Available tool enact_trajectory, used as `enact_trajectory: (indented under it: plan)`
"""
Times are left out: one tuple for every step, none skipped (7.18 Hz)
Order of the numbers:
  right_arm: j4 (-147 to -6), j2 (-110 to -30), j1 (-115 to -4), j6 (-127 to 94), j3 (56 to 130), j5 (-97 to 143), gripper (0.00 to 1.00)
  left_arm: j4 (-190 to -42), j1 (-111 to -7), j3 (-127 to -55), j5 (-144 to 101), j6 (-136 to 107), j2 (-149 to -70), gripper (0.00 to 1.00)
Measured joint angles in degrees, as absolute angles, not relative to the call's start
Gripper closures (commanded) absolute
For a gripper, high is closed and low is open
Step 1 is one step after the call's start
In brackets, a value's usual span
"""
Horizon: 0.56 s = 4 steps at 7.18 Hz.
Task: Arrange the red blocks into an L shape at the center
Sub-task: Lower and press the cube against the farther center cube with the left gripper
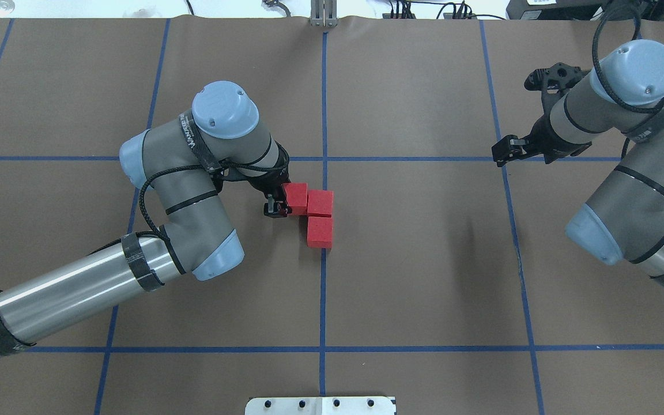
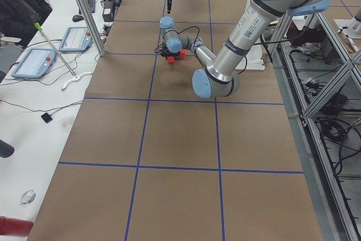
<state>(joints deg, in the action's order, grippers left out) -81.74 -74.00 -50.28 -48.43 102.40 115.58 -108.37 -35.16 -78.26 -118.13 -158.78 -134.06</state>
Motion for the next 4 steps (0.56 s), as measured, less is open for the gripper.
enact_trajectory:
  plan:
    - [-81.74,-74.00,-50.27,-48.43,102.40,115.58,0.00,-108.37,-35.16,-78.26,-118.13,-158.80,-134.03,1.00]
    - [-81.76,-74.00,-50.27,-48.43,102.39,115.58,0.00,-108.35,-35.16,-78.28,-118.13,-158.81,-134.01,1.00]
    - [-81.78,-74.01,-50.27,-48.43,102.39,115.58,0.00,-108.33,-35.07,-78.30,-118.10,-158.82,-133.99,1.00]
    - [-81.76,-74.00,-50.27,-48.43,102.39,115.58,0.00,-108.33,-34.98,-78.29,-118.02,-158.82,-133.99,1.00]
